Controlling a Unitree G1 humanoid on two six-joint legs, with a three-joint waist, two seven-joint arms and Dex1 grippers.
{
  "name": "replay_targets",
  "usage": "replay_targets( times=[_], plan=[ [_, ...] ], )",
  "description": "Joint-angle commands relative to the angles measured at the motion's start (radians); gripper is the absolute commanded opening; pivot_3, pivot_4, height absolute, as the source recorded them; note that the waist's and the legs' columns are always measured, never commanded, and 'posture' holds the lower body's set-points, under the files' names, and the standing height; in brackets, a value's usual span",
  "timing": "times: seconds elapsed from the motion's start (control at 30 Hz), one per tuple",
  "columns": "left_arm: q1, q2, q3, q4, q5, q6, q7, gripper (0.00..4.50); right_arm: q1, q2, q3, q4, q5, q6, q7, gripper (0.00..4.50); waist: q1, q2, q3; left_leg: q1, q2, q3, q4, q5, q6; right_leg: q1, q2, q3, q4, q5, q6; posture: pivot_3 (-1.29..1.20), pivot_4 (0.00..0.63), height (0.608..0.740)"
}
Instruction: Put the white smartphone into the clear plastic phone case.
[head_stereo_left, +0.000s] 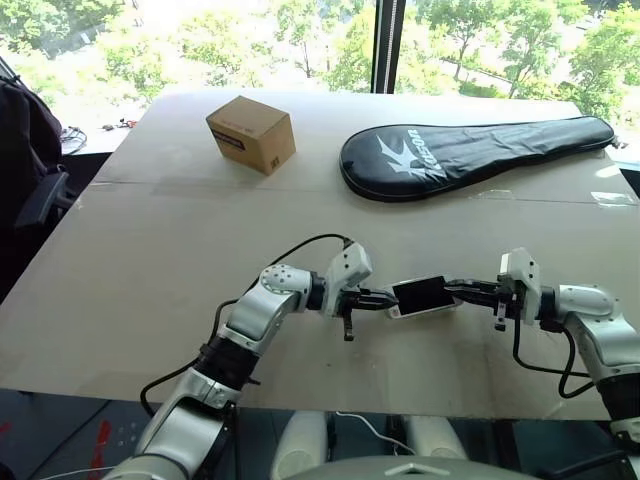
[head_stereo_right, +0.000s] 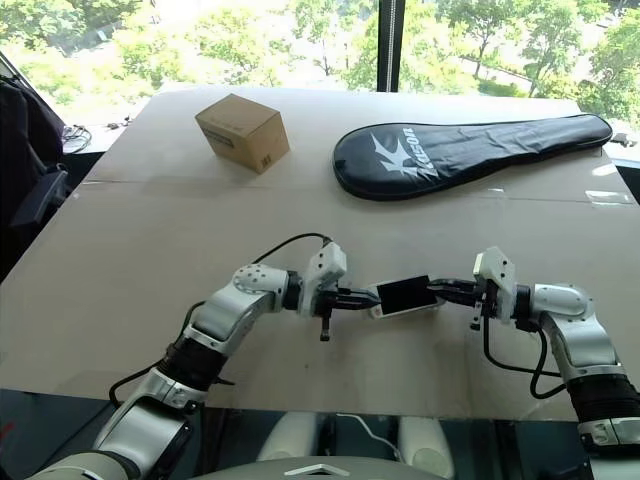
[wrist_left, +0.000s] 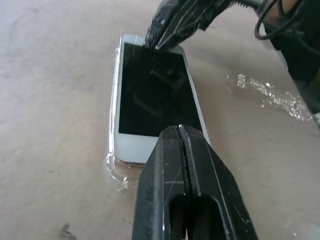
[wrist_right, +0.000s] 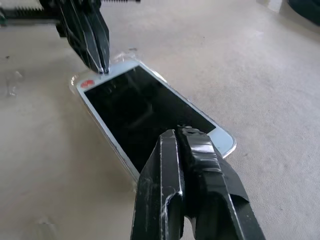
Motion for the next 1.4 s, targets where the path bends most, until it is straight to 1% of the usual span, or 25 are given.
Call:
replay_targets(
  times=[0.03,0.13,0.3,0.5,0.8,0.93,1.03,1.23,1.4],
  plan=[
    [0.008,0.006,-0.015,0.048,0.036,-0.033,-0.007,0.0,0.01,-0.008,-0.041,-0.089,0.07,0.089,-0.019,0.06,0.0,0.003,0.002,0.0,0.0,0.0,-0.001,0.0,0.0,0.0,0.0,0.0,-0.001,0.0,0.0,0.0,0.15,0.738],
    [0.01,0.007,-0.018,0.07,0.047,-0.057,-0.012,0.0,0.008,-0.04,-0.087,-0.104,0.091,0.115,-0.022,0.06,0.002,0.008,0.005,-0.001,0.0,0.0,-0.001,0.0,0.0,0.0,-0.001,-0.001,-0.003,0.0,0.0,0.0,0.15,0.738],
    [0.008,0.005,-0.016,0.079,0.044,-0.068,-0.012,0.0,0.001,-0.07,-0.129,-0.052,0.092,0.116,-0.024,0.06,0.008,0.009,0.005,-0.002,0.0,0.0,-0.001,0.0,0.0,0.0,-0.001,-0.002,-0.004,0.0,0.0,0.0,0.15,0.738],
    [0.008,0.009,-0.014,0.078,0.043,-0.069,-0.01,0.0,0.021,-0.092,-0.093,0.029,0.009,0.049,0.001,0.06,0.011,0.01,0.006,-0.002,-0.001,-0.001,-0.002,0.0,0.0,0.0,-0.001,-0.002,-0.004,0.0,0.0,0.0,0.15,0.738],
    [0.013,0.012,-0.009,0.071,0.041,-0.066,-0.004,0.0,0.016,-0.042,-0.015,-0.065,0.004,0.072,0.008,0.06,0.01,0.01,0.006,-0.002,-0.001,-0.001,-0.002,0.0,0.0,0.0,-0.001,-0.003,-0.004,0.0,0.0,0.0,0.15,0.738],
    [0.015,0.011,-0.006,0.072,0.045,-0.068,-0.001,0.0,0.011,-0.031,0.001,-0.082,-0.007,0.079,0.002,0.06,0.001,0.011,0.007,-0.002,-0.001,-0.001,-0.002,0.0,0.0,0.0,0.0,-0.003,-0.004,0.0,0.0,0.0,0.15,0.738],
    [0.01,0.003,0.013,0.06,0.029,-0.055,0.007,0.0,0.017,-0.048,-0.007,-0.058,-0.024,0.064,0.006,0.06,-0.001,0.011,0.007,-0.001,-0.001,-0.001,-0.003,0.0,0.0,0.0,0.0,-0.003,-0.004,0.0,0.0,0.0,0.15,0.738],
    [0.006,0.006,0.022,0.042,0.027,-0.062,0.008,0.0,0.007,-0.105,-0.067,0.039,-0.039,0.017,0.013,0.06,0.005,0.011,0.007,-0.002,-0.001,-0.001,-0.003,0.0,0.0,0.001,0.0,-0.003,-0.006,0.0,0.001,0.0,0.15,0.738],
    [-0.019,-0.005,0.077,-0.044,-0.055,0.015,0.011,0.0,0.0,-0.122,-0.088,0.052,-0.025,0.014,0.015,0.06,0.008,0.012,0.01,-0.003,-0.001,-0.001,-0.003,0.0,0.0,0.0,0.0,-0.003,-0.006,0.0,0.001,0.0,0.15,0.738]
  ],
)
